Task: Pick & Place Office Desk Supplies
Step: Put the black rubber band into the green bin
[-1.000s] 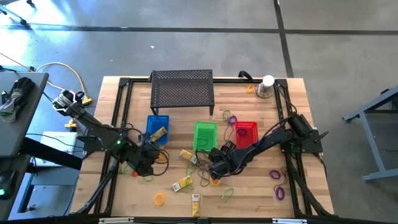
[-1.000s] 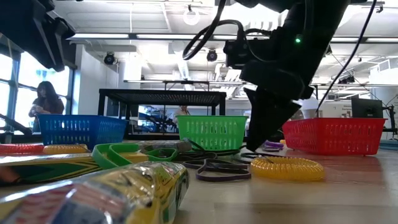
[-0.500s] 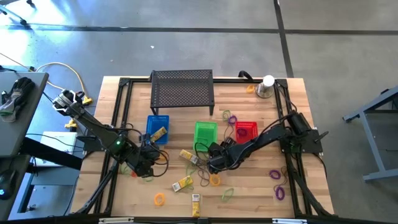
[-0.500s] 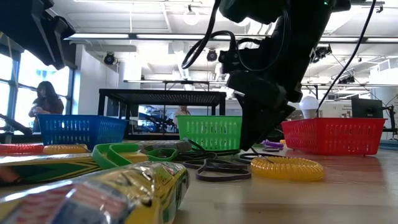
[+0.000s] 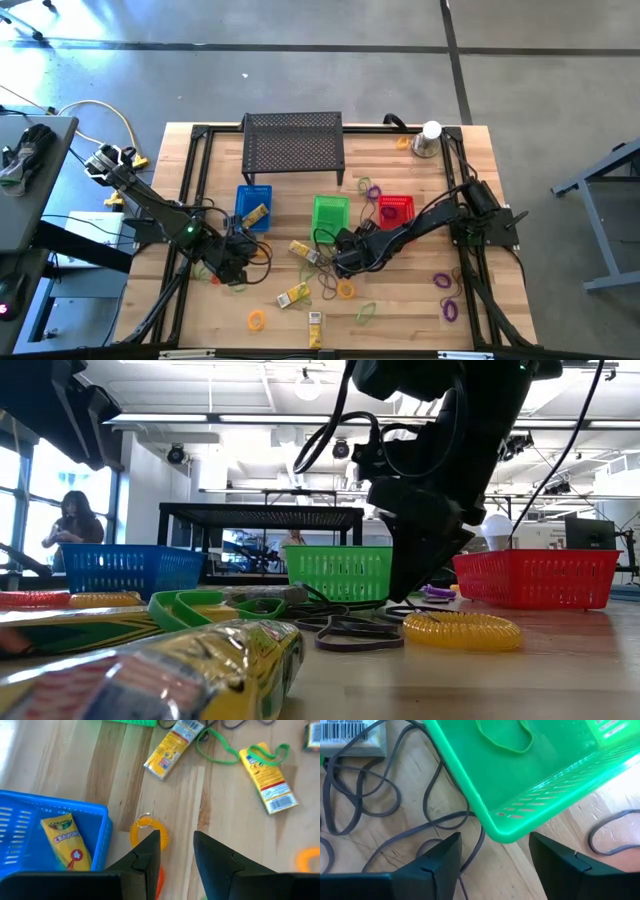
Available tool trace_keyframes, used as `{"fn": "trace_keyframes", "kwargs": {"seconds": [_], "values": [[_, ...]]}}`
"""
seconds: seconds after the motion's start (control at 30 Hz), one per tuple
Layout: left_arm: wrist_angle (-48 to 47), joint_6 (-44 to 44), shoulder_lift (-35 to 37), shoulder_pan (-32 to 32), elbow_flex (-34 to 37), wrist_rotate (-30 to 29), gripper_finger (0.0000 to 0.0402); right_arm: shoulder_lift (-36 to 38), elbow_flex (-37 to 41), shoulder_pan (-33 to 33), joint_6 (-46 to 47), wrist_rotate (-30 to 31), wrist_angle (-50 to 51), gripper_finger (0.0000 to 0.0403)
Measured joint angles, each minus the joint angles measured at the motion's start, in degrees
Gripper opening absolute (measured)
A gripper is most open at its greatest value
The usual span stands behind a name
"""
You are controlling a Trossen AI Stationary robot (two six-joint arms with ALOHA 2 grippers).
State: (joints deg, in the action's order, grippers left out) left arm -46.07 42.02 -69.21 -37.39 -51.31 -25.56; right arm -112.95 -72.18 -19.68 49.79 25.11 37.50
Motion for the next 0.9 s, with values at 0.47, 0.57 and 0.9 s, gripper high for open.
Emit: {"fn": "trace_keyframes", "kwargs": {"seconds": [0.47, 0.57, 0.9], "values": [[1.60, -0.02, 0.00, 0.00, 0.00, 0.24, 0.0110, -0.04, 0.00, 1.01, -0.73, -2.93, -2.39, 0.0099], [1.60, -0.02, 0.00, 0.00, 0.00, 0.27, 0.0110, -0.07, 0.00, 1.01, -2.02, -3.73, -2.35, 0.0067], [1.60, -0.02, 0.00, 0.00, 0.00, 0.28, 0.0110, -0.07, 0.00, 0.87, -2.67, -4.10, -2.08, 0.0003]]}}
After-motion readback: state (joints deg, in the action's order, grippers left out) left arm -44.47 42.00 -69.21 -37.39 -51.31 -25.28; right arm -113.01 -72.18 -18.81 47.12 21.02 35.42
